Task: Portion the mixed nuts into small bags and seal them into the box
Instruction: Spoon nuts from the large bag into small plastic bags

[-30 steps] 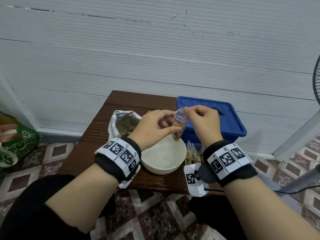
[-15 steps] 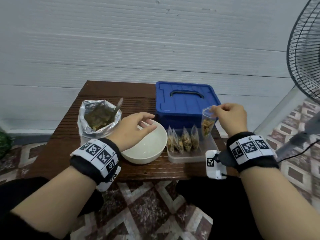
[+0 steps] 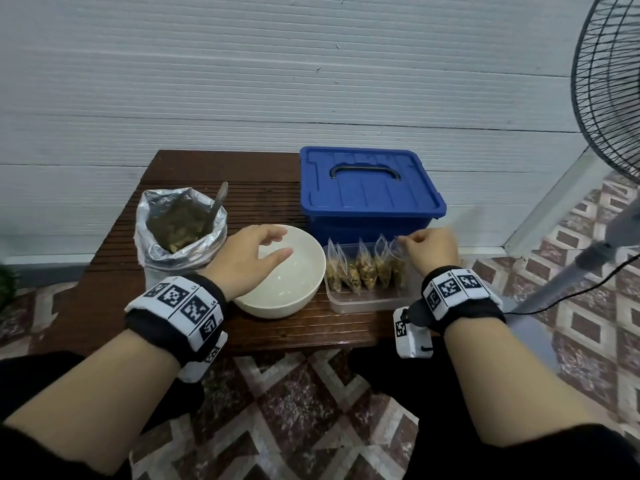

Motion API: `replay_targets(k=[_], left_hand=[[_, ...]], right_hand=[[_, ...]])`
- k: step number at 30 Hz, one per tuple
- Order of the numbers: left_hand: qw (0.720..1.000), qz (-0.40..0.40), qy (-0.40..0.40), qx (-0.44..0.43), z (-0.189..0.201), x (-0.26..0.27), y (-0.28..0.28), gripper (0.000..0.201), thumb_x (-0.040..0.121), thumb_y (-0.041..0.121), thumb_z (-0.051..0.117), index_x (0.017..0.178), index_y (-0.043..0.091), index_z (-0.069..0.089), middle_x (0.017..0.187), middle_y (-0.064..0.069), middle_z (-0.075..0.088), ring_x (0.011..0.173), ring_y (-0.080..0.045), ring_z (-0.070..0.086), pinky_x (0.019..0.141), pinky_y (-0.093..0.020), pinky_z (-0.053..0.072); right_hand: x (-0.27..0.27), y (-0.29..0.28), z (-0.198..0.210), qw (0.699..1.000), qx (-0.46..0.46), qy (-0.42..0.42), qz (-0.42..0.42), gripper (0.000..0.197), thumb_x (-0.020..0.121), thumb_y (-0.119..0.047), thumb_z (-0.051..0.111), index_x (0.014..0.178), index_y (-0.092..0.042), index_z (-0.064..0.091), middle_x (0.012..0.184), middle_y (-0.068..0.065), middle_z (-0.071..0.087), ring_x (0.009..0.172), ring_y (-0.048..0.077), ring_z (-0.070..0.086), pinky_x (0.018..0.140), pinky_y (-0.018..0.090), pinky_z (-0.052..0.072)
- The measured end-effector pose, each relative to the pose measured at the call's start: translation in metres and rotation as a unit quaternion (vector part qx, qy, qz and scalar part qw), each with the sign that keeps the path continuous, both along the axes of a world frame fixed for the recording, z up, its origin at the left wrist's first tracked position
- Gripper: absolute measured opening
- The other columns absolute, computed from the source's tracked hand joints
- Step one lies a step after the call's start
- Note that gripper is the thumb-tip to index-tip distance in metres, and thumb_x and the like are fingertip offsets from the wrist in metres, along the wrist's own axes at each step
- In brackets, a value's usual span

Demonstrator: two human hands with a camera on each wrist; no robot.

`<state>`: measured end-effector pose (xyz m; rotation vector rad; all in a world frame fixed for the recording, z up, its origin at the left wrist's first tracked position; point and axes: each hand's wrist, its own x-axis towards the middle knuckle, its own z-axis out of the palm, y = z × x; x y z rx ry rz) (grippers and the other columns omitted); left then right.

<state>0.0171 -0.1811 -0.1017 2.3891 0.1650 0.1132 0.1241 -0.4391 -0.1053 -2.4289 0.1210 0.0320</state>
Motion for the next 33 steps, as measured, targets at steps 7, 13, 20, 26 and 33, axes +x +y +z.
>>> replay_targets(k=[7,13,20,26,33], left_hand=[[0.994,-0.049,0.07,0.062,-0.009,0.0,-0.007,0.062,0.085,0.04,0.067,0.14,0.02,0.046,0.143,0.003,0.047,0.133,-0.014,0.04,0.111,-0.029,0.028],[0.992,-0.062,0.093,0.057,-0.01,0.01,-0.014,0.058,0.087,0.039,0.066,0.138,0.02,0.047,0.14,0.002,0.05,0.128,-0.013,0.045,0.107,-0.028,0.033],[0.977,-0.082,0.153,0.123,-0.018,0.019,-0.023,0.055,0.085,0.038,0.069,0.134,0.023,0.051,0.134,0.002,0.053,0.12,-0.017,0.05,0.103,-0.032,0.039],[0.985,-0.047,0.125,0.106,-0.03,0.016,-0.021,0.03,0.086,0.029,0.068,0.116,0.021,0.067,0.108,0.005,0.065,0.098,-0.012,0.057,0.093,-0.027,0.045],[1.0,0.002,-0.025,0.013,-0.022,0.016,-0.022,0.017,0.095,0.018,0.056,0.107,0.018,0.069,0.102,0.003,0.066,0.091,-0.009,0.058,0.085,-0.021,0.044]], right_hand=[[-0.007,0.0,0.004,0.999,0.022,-0.028,-0.013,0.028,0.091,-0.04,0.059,0.086,-0.014,0.069,0.084,0.006,0.065,0.088,0.024,0.059,0.082,0.036,0.047],[-0.006,0.003,0.007,0.997,0.029,-0.073,-0.02,0.027,0.09,-0.041,0.059,0.091,-0.017,0.07,0.096,0.006,0.07,0.097,0.026,0.062,0.091,0.042,0.048],[-0.007,0.009,0.005,0.989,0.021,-0.143,0.002,0.025,0.089,-0.043,0.059,0.087,-0.02,0.069,0.08,-0.003,0.064,0.091,0.025,0.062,0.089,0.049,0.047],[-0.011,0.02,0.002,0.976,-0.018,-0.213,0.031,0.024,0.09,-0.044,0.057,0.091,-0.023,0.069,0.082,-0.003,0.066,0.092,0.027,0.058,0.088,0.038,0.039],[-0.022,0.039,0.011,0.954,-0.011,-0.277,0.115,0.022,0.091,-0.039,0.057,0.093,-0.023,0.071,0.084,-0.006,0.068,0.092,0.027,0.055,0.086,0.04,0.037]])
